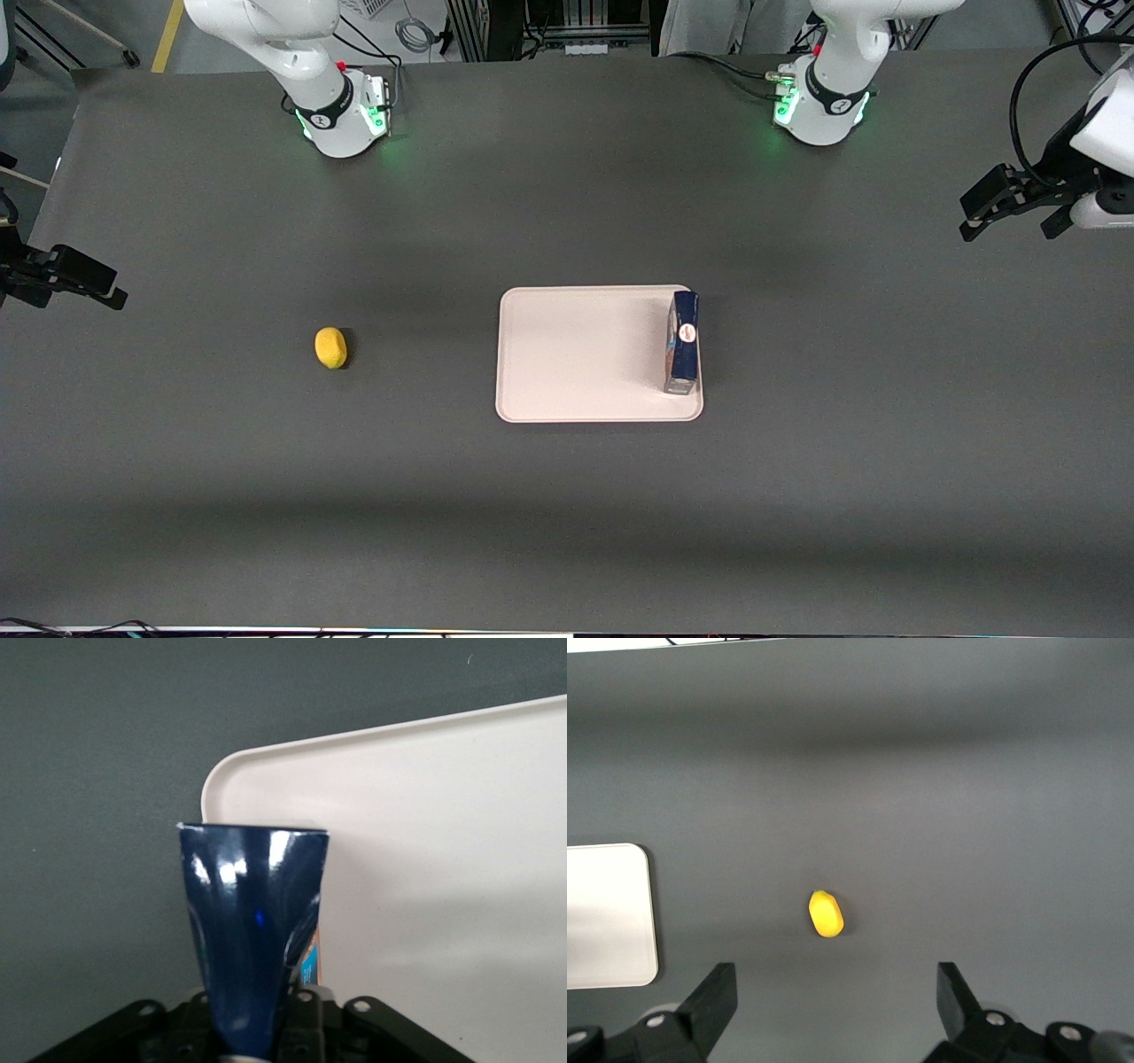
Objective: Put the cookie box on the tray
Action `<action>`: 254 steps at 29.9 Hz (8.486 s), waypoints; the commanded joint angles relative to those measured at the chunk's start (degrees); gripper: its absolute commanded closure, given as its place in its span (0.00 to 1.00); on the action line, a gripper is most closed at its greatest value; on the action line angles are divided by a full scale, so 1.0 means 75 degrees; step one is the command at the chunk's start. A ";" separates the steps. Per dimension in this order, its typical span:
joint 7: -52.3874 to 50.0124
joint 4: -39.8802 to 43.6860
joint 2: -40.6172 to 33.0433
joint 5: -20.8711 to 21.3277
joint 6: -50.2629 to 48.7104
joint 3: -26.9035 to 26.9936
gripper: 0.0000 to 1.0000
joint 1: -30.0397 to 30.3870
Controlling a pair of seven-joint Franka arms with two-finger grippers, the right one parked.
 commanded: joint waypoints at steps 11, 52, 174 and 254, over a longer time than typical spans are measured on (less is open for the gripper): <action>0.0095 0.0199 0.0081 0.0114 -0.0142 -0.0030 0.00 0.0024; 0.6714 0.0199 0.0256 -0.0026 -0.0060 -0.0346 0.00 -0.0011; 0.8884 -0.7195 -0.0505 -0.0401 0.6514 -0.3463 0.00 0.0036; 0.8755 -0.5557 0.0538 -0.0378 0.5169 -0.3112 0.82 0.0329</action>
